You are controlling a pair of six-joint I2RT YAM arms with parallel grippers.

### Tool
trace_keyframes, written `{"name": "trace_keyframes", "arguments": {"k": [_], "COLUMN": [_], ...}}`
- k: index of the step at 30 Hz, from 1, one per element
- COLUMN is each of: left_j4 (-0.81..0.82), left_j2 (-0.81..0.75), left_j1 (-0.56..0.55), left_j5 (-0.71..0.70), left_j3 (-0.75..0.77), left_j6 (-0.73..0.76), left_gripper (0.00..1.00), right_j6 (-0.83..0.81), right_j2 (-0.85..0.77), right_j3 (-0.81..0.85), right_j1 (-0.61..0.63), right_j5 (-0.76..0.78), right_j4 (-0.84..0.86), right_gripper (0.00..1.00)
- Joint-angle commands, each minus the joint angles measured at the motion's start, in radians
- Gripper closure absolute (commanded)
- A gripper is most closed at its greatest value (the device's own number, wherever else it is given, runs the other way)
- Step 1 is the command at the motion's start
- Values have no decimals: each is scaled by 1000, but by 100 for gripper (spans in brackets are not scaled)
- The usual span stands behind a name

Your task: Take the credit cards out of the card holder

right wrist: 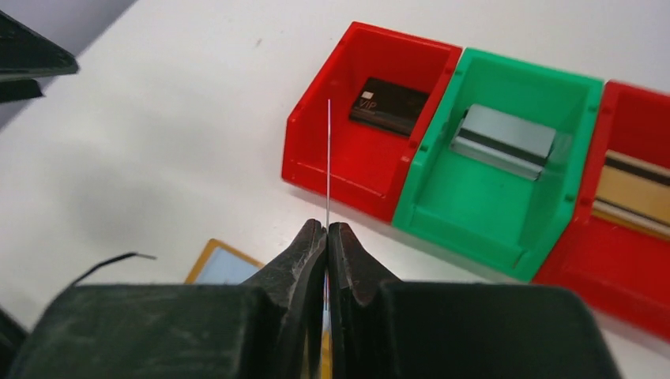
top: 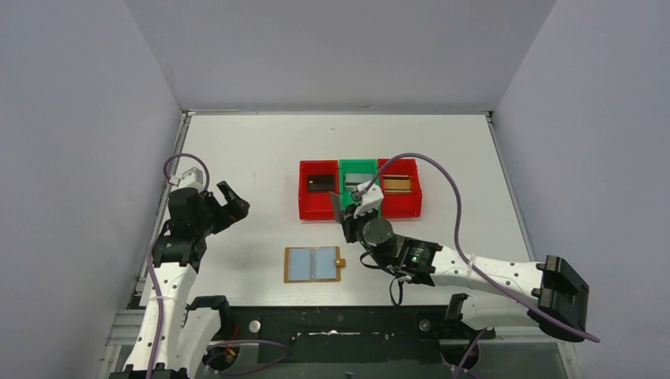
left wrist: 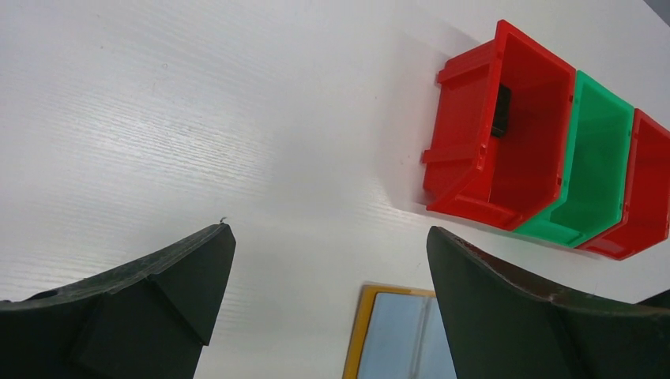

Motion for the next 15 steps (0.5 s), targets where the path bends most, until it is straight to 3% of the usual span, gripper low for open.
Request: {"name": "trace_keyframes", "arguments": {"k": [1,7,10,15], "left_j4": [83,71,66,62], "left_j2": [1,13,1,-12], "left_j1": [6,15,19,23], "left_j5": [14,4,-14,-32], "left_j3": [4,11,12,15], "left_j6": [13,17,16,16], "left_gripper": [5,5,4,4], "right_j6": [-330,-705,-923,-1036], "right_j2": [131,334,417,554], "right_j3": [137,291,328,443], "right_j1": [-11,-17,-31,-94], "right_j5": [102,134,35,-98], "right_j4": [-21,7,36,-28], "right_gripper": [100,100,100,100]}}
